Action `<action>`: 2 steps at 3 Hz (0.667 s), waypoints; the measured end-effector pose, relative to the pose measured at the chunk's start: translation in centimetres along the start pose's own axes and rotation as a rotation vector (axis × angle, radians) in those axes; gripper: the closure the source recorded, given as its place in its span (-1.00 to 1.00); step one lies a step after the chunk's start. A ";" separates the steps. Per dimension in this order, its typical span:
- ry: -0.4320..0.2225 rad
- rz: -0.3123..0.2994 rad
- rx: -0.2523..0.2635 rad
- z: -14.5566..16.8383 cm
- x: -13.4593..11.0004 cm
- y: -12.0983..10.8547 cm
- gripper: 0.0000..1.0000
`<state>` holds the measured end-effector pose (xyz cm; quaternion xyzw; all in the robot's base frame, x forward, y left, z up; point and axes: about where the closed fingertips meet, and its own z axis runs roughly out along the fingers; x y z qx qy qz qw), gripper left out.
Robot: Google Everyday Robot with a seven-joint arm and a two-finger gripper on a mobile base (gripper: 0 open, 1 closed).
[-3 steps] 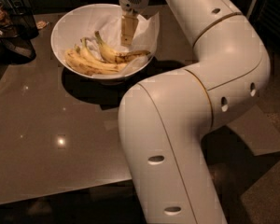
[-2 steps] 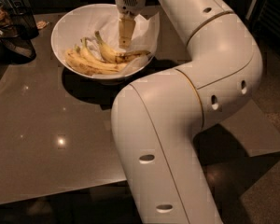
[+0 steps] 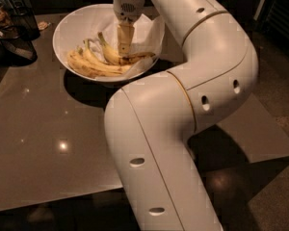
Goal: Pick banana from white bowl
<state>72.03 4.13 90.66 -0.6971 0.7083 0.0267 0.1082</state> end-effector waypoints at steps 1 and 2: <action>0.008 -0.001 -0.019 0.9 -0.6 0.1 -0.24; 0.010 0.002 -0.047 1.8 -1.0 0.5 -0.24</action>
Offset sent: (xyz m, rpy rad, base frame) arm -0.0719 -0.0256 -0.0043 -0.1773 0.3923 0.0499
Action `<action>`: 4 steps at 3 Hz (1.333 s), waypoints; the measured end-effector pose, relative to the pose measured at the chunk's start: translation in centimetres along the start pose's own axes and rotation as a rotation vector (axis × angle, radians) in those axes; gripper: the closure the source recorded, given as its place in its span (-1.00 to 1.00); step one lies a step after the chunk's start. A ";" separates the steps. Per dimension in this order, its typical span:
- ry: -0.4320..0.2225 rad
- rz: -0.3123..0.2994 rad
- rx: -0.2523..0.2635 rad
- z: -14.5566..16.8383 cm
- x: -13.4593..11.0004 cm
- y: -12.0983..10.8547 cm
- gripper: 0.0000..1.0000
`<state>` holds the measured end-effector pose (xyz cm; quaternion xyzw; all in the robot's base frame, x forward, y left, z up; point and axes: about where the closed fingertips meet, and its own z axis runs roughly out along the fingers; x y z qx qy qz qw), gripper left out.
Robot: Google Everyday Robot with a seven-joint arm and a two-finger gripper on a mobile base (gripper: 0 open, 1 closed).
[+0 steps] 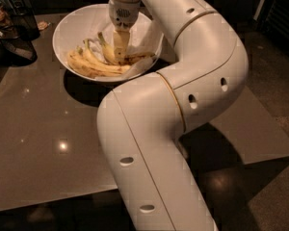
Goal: Pick banana from white bowl
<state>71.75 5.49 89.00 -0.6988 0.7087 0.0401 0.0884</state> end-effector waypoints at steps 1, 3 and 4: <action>0.000 0.017 -0.030 1.1 0.2 0.2 -0.26; 0.009 0.045 -0.073 3.0 0.9 0.3 -0.22; 0.009 0.047 -0.074 3.1 1.0 0.3 -0.20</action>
Offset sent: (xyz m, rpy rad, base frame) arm -0.0659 -0.0428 -0.0094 -0.1660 0.3986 0.0223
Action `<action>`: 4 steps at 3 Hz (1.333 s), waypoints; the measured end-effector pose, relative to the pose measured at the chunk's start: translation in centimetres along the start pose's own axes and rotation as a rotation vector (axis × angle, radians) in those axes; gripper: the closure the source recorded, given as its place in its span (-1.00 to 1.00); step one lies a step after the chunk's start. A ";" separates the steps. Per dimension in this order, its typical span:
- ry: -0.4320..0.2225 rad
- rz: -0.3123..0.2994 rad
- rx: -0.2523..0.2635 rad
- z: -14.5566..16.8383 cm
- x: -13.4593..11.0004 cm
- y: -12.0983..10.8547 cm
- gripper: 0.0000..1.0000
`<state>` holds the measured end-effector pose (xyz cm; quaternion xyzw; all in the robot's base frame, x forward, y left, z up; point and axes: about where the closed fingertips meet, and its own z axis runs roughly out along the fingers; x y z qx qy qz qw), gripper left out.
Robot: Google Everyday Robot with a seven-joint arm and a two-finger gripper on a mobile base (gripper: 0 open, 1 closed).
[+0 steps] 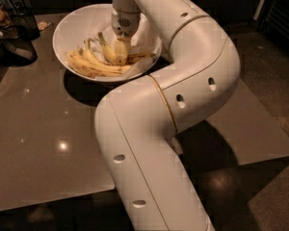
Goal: Pick banana from white bowl
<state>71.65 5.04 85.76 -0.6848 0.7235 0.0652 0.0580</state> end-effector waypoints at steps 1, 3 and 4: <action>0.000 0.000 0.000 0.0 0.0 0.0 0.17; -0.019 0.000 0.034 0.2 -0.6 -1.0 1.00; -0.053 -0.003 0.094 -1.7 -0.3 -1.2 1.00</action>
Offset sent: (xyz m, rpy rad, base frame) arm 0.0000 0.0000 0.0049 0.0000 0.0000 0.0000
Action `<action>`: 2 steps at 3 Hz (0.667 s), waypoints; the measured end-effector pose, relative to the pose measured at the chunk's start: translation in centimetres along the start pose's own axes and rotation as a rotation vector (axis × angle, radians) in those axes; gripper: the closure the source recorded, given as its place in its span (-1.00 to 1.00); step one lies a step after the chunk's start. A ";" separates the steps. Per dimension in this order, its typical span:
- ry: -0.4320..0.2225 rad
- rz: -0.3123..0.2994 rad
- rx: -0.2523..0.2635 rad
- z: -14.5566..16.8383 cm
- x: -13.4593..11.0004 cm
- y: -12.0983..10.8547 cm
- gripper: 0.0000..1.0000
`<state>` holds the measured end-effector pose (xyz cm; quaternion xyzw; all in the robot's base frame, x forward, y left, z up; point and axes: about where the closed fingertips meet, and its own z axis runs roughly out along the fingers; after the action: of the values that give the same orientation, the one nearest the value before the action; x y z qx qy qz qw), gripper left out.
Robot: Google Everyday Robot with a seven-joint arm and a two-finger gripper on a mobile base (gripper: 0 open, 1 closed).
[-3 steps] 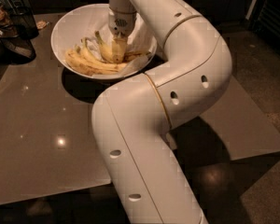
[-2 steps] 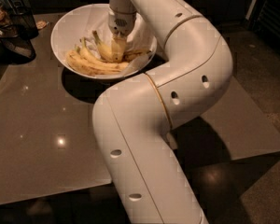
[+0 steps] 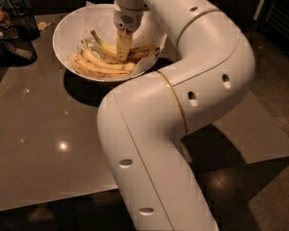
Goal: Pick banana from white bowl
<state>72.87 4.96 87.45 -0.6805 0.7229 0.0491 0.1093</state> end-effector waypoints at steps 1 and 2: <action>-0.024 -0.006 0.055 -2.9 1.3 1.5 1.00; -0.024 -0.006 0.055 -2.8 1.3 1.4 1.00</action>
Offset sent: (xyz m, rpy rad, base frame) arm -0.0098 -0.0109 0.0211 0.0153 -0.0542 0.0033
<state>71.13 3.21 89.78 -0.6789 0.7204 0.0370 0.1368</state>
